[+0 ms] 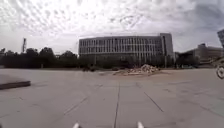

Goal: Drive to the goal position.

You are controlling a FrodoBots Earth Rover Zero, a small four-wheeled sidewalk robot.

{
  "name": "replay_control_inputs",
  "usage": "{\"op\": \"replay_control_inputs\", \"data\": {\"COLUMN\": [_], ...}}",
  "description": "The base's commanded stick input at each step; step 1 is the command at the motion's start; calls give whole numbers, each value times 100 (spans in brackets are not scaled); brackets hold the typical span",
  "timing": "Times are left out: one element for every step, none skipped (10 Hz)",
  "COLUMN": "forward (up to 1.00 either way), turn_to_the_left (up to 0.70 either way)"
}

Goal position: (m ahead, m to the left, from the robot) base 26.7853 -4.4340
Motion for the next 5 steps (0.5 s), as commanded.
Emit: {"op": "replay_control_inputs", "data": {"forward": [70, 70, 70, 70, 70], "turn_to_the_left": [0, 0, 0, 0, 0]}}
